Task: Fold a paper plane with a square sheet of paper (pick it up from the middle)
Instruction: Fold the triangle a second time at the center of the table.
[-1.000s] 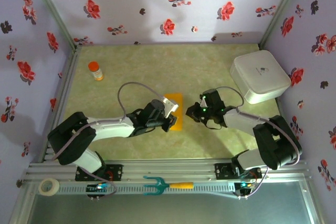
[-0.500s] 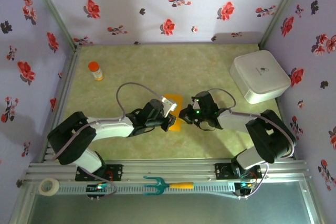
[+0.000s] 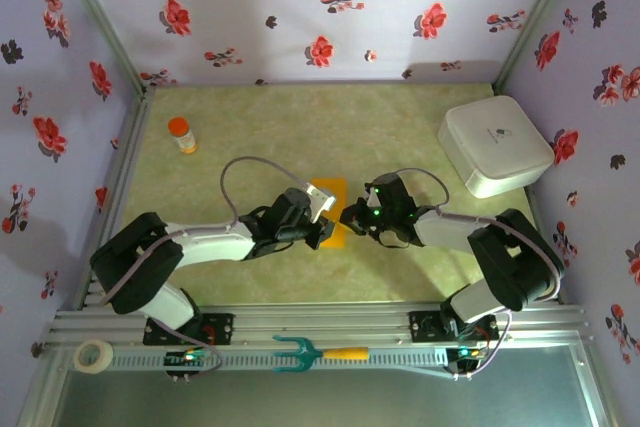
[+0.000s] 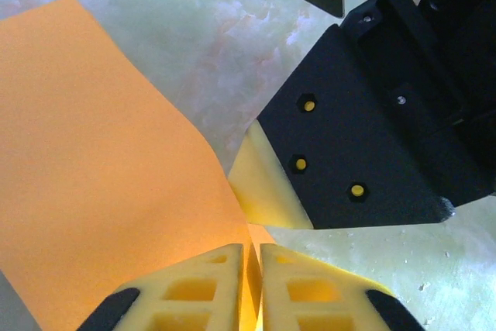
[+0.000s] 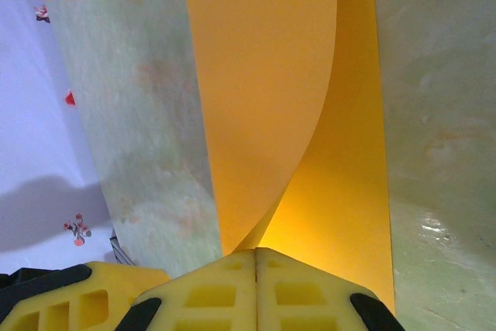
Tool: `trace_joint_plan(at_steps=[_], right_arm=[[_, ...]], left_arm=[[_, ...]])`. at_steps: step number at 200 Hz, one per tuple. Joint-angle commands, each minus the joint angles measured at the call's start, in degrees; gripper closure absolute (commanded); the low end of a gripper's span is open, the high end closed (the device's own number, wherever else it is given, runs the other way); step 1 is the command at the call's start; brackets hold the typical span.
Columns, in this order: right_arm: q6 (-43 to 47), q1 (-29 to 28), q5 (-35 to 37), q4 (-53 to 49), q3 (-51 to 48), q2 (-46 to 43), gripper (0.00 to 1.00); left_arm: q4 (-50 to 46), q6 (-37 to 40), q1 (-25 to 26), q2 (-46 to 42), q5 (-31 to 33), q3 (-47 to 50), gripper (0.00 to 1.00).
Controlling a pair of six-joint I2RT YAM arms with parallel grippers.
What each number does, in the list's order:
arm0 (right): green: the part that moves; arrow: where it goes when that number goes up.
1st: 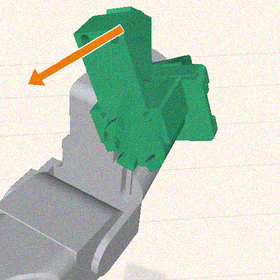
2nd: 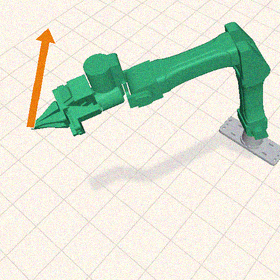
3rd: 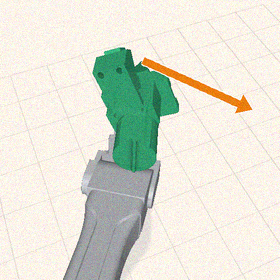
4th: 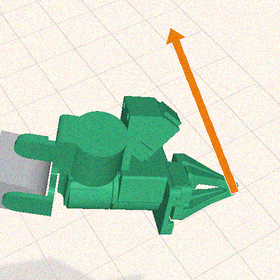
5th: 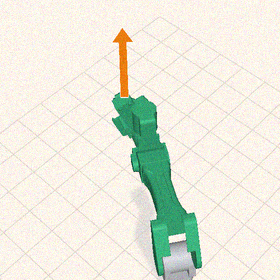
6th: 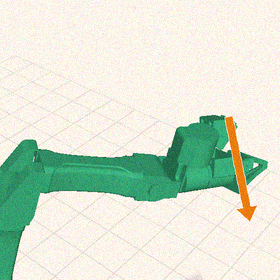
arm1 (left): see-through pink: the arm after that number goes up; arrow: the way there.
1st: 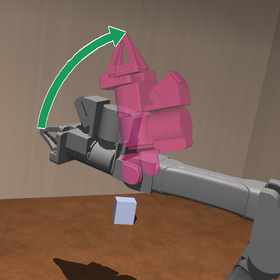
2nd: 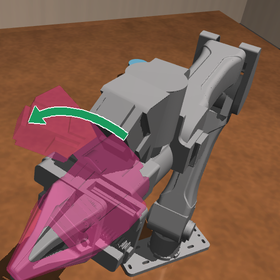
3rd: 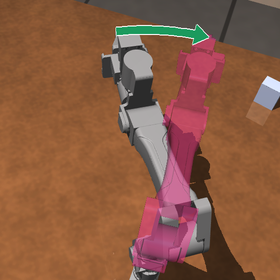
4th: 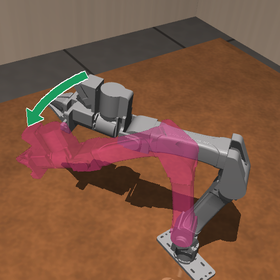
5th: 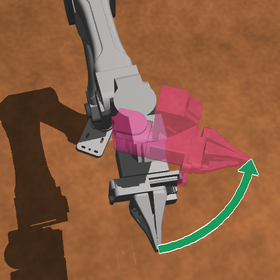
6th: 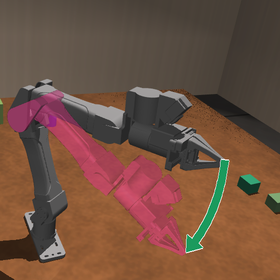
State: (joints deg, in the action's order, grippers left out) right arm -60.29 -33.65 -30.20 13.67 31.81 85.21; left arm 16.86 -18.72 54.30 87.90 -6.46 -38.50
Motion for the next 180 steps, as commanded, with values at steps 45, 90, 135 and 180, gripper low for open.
trace_joint_plan(at_steps=[45,90,135,180], right_arm=[[-0.8,-0.4,0.5,0.9,0.3,0.9,0.92],[-0.5,-0.4,0.8,-0.1,0.4,0.8,0.92],[2.5,-0.4,6.2,-9.0,-0.2,-3.1,0.90],[1.0,-1.9,7.4,-8.9,-2.6,-5.1,0.95]], left_arm=[[-1.7,2.0,-0.6,1.0,0.7,0.5,0.86],[-1.6,1.9,-0.7,0.8,0.5,0.8,0.97],[-2.1,0.3,-0.7,1.0,-1.0,-1.2,1.00],[-2.3,-1.6,-0.7,1.3,-1.0,-2.4,1.00]])
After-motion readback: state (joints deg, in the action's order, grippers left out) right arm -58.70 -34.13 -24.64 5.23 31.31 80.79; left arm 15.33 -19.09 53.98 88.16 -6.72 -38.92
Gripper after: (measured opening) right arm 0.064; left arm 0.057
